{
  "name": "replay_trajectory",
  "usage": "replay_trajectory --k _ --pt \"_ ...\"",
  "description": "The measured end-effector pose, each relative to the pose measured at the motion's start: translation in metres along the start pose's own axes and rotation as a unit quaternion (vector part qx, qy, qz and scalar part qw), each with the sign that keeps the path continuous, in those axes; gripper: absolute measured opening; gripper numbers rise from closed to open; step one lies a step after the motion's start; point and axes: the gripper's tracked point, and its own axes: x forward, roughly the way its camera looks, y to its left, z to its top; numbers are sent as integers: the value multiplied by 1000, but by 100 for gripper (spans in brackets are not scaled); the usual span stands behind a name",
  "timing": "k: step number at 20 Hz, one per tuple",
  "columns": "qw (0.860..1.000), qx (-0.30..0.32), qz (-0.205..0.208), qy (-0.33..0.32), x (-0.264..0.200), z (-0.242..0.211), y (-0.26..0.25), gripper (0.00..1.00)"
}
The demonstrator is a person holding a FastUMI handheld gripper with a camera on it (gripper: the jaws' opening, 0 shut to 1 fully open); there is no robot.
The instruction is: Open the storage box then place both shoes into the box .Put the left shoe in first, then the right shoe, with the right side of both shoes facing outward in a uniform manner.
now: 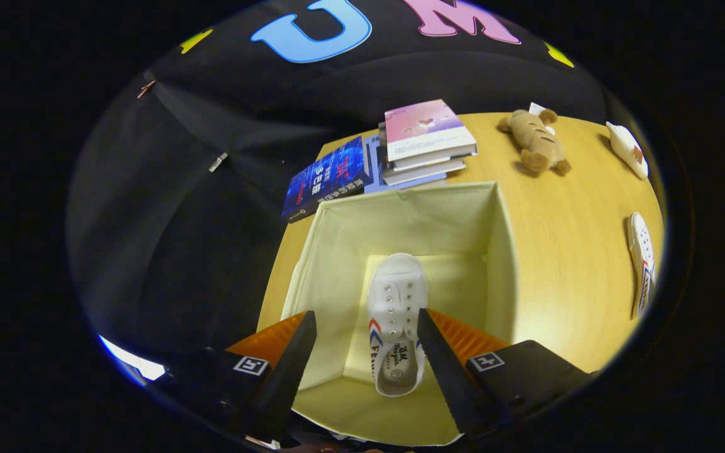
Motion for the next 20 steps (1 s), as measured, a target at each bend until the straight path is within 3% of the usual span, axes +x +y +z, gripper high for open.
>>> replay_trajectory --k 6,11,20 --pt "998 -19 -27 -60 -84 31 -96 99" --pt "994 -39 -78 -59 -137 34 -212 99" --pt "985 -33 -165 -35 -176 39 -406 99"
